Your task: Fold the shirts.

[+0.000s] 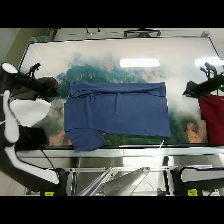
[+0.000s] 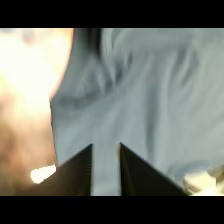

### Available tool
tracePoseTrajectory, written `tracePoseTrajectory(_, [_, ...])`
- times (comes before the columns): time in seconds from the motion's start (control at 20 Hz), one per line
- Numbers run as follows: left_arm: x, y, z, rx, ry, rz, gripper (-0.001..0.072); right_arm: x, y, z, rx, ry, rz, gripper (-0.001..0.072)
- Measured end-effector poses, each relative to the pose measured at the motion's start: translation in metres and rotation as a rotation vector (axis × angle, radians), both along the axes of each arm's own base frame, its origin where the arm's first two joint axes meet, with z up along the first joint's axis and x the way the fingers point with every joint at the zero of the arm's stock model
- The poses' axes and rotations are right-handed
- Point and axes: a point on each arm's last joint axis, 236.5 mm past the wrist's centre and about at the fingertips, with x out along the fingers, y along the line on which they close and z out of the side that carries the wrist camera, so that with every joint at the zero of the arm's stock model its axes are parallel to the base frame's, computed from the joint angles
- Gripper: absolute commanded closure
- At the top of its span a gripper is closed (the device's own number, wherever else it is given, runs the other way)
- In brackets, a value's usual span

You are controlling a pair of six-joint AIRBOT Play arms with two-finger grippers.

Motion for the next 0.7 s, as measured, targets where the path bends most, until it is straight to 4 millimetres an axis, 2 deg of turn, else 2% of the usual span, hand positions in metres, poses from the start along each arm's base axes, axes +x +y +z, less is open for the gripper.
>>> tracePoseTrajectory(0.15, [-0.058, -0.006, 0.007, 0.019, -0.028, 0.047, 0.0647, -0.058, 0.002, -0.010, 0.011, 0.074, -0.042, 0.0459])
tracePoseTrajectory(0.2, [-0.079, -0.009, 0.008, 0.027, -0.043, 0.066, 0.0619, -0.077, 0.008, -0.018, 0.027, 0.098, -0.044, 0.0458])
tracePoseTrajectory(0.25, [-0.097, -0.012, 0.008, 0.034, -0.058, 0.083, 0.0452, -0.091, 0.016, -0.028, 0.050, 0.114, -0.041, 0.0456])
tracePoseTrajectory(0.3, [-0.116, -0.016, 0.007, 0.042, -0.075, 0.103, 0.0430, -0.102, 0.025, -0.038, 0.077, 0.129, -0.041, 0.0426])
tracePoseTrajectory(0.35, [-0.132, -0.019, 0.005, 0.047, -0.085, 0.117, 0.0430, -0.112, 0.033, -0.048, 0.105, 0.143, -0.040, 0.0296])
tracePoseTrajectory(0.4, [-0.148, -0.023, 0.003, 0.052, -0.097, 0.129, 0.0421, -0.121, 0.043, -0.059, 0.135, 0.156, -0.038, 0.0257])
tracePoseTrajectory(0.45, [-0.161, -0.027, 0.000, 0.054, -0.105, 0.139, 0.0419, -0.127, 0.049, -0.068, 0.158, 0.163, -0.038, 0.0381])
tracePoseTrajectory(0.5, [-0.175, -0.031, -0.004, 0.055, -0.106, 0.142, 0.0419, -0.132, 0.056, -0.077, 0.185, 0.170, -0.040, 0.0437])
tracePoseTrajectory(0.7, [-0.213, -0.045, -0.022, 0.053, -0.099, 0.150, 0.0419, -0.138, 0.080, -0.098, 0.298, 0.194, -0.039, 0.0436])
